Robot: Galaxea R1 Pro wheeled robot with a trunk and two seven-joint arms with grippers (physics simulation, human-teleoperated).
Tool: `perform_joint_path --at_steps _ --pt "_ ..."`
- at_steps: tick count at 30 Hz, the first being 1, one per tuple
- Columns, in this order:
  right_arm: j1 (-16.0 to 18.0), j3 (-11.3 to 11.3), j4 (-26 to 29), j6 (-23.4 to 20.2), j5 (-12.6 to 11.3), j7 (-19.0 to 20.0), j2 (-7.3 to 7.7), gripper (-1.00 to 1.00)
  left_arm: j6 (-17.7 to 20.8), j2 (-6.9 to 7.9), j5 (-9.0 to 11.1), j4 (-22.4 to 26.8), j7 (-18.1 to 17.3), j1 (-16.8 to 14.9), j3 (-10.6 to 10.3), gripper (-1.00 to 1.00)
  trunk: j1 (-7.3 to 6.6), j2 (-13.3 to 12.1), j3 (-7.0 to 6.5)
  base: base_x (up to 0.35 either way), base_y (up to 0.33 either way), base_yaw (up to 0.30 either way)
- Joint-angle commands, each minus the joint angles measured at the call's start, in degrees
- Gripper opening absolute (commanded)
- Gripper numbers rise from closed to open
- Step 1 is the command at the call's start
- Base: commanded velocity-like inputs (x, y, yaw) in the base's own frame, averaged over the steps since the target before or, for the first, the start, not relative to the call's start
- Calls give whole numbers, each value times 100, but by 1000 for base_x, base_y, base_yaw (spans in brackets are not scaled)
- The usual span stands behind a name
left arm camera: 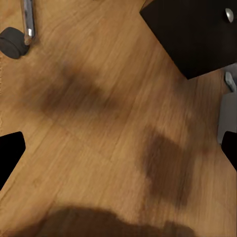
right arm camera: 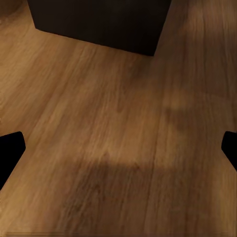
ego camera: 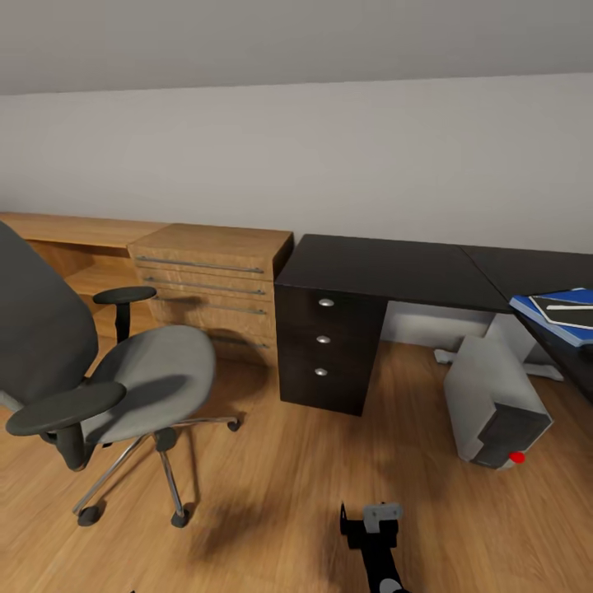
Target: In the bedroom, organize the workspace by keeping the computer under the desk, ensuring the monitor is on the desk, placing the keyboard on the desk next to the monitor, placing the mouse on the desk next to the keyboard, moving the folder from the swivel chair onto the desk next to the mouse, stacking the notebook on top of the folder with the pen on top of the notebook, and positioning the swivel chair next to the desk.
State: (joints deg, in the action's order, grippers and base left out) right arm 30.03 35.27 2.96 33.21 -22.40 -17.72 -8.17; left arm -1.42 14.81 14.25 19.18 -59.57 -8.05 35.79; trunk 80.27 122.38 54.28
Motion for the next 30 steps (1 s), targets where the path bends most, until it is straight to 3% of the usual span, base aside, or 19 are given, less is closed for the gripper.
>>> perform_joint_path --at_steps 1,7,10,14,15,20,25,30 --pt "-8 49 -4 12 -34 -27 -3 100 -62 0 7 -34 13 -4 7 100 -24 -40 -14 0 0 0" --pt "-142 53 -6 22 -36 -13 -10 100 -652 -32 7 -156 855 -4 10 100 -155 -280 -129 0 0 0" --pt "-173 57 -6 20 -34 -11 -25 100 -1116 -197 7 -177 1371 -4 12 100 -221 -401 -201 0 0 0" --pt "-185 52 -6 19 -36 -14 -79 100 -1484 -374 2 -183 1795 -4 6 100 -309 -561 -288 0 0 0" --pt "-189 45 -7 19 -36 -18 -103 100 -1649 -469 -5 -185 2066 -4 1 100 -331 -601 -307 0 0 0" --pt "-190 37 -6 22 -37 -20 -104 100 -1713 -512 -8 -186 2186 -4 -1 100 -441 -802 -398 0 0 0" --pt "-191 40 -14 19 -36 -19 -114 100 -1729 -553 -109 -187 2349 -4 6 100 -551 -1002 -488 0 0 205" --pt "-191 40 -55 19 -30 -14 -114 100 -1734 -690 -169 -187 2665 -4 5 100 -661 -1203 -578 0 0 264"
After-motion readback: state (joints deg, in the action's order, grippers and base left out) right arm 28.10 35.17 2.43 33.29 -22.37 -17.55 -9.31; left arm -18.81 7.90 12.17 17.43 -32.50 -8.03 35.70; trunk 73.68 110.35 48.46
